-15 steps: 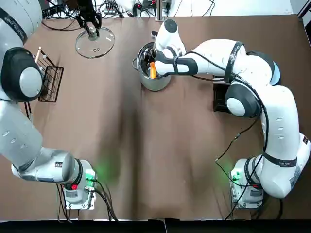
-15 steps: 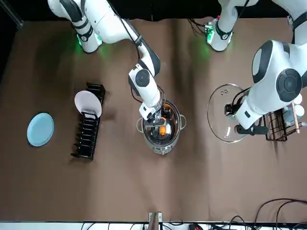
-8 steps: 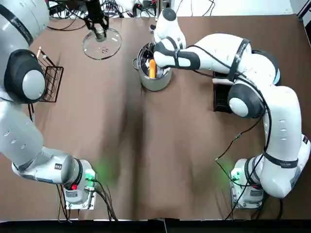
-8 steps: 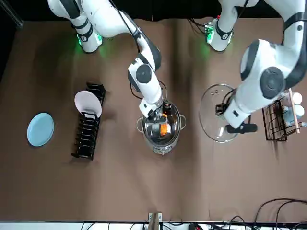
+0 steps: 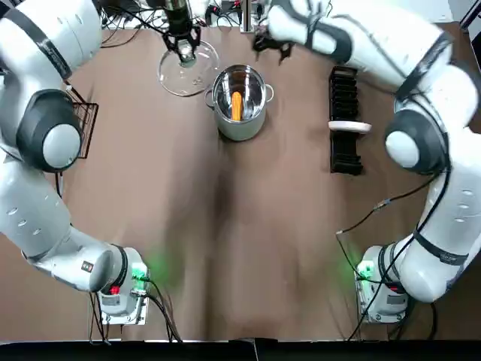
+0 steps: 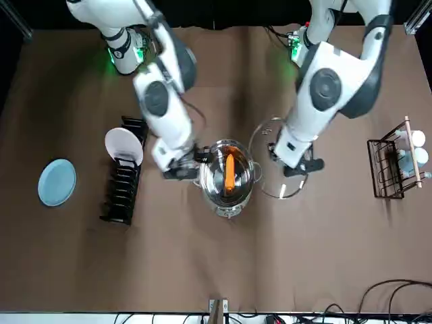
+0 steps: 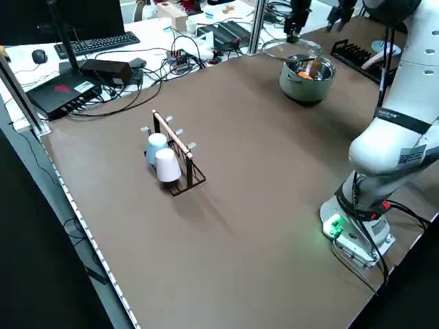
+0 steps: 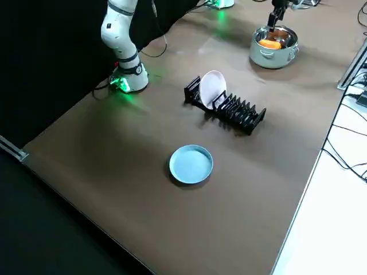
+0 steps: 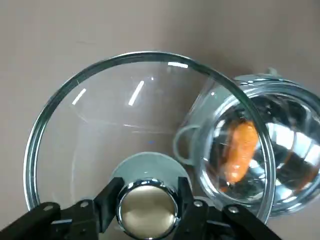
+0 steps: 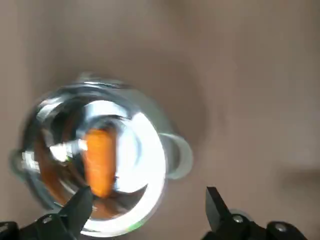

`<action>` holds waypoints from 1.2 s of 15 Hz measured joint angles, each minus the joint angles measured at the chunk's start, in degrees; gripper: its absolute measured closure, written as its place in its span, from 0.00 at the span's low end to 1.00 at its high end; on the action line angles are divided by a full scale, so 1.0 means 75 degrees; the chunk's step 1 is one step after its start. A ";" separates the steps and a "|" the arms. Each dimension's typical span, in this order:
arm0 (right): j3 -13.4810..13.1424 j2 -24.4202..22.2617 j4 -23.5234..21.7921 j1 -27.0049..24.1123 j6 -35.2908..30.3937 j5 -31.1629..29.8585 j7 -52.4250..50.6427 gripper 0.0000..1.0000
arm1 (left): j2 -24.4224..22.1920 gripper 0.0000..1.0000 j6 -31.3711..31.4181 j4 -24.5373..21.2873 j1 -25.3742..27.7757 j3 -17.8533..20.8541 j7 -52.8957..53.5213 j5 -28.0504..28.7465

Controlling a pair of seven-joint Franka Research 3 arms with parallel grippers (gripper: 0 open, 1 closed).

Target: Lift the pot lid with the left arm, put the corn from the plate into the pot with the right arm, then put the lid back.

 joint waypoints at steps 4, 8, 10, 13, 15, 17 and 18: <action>-0.0047 -0.0765 -0.0001 -0.1275 -0.1851 -0.0093 -0.1693 0.00 | 0.0110 0.49 0.0436 0.0026 -0.0447 -0.0006 -0.0567 0.0000; -0.0070 -0.1551 -0.0007 -0.2677 -0.2894 -0.0104 -0.3590 0.00 | 0.0370 0.49 0.1015 0.0028 -0.0768 0.0019 -0.1099 0.0000; -0.0072 -0.1897 -0.0013 -0.3257 -0.2969 -0.0108 -0.4109 0.00 | 0.0601 0.49 0.1263 0.0030 -0.1082 0.0033 -0.1457 0.0000; -0.0072 -0.2560 -0.0051 -0.4076 -0.3241 -0.0118 -0.4398 0.00 | 0.0866 0.49 0.1399 0.0034 -0.1396 0.0052 -0.1670 0.0004; -0.0076 -0.3316 -0.0293 -0.4608 -0.3798 -0.0123 -0.4536 0.00 | 0.1023 0.49 0.1703 0.0037 -0.1493 0.0078 -0.1758 0.0006; -0.0077 -0.3665 -0.0530 -0.4685 -0.3926 -0.0255 -0.4535 0.00 | 0.1127 0.49 0.1909 0.0039 -0.1587 0.0138 -0.1792 0.0032; -0.0070 -0.3806 -0.0689 -0.4684 -0.3927 -0.0318 -0.4535 0.00 | 0.1190 0.49 0.2041 0.0040 -0.1653 0.0176 -0.1818 0.0084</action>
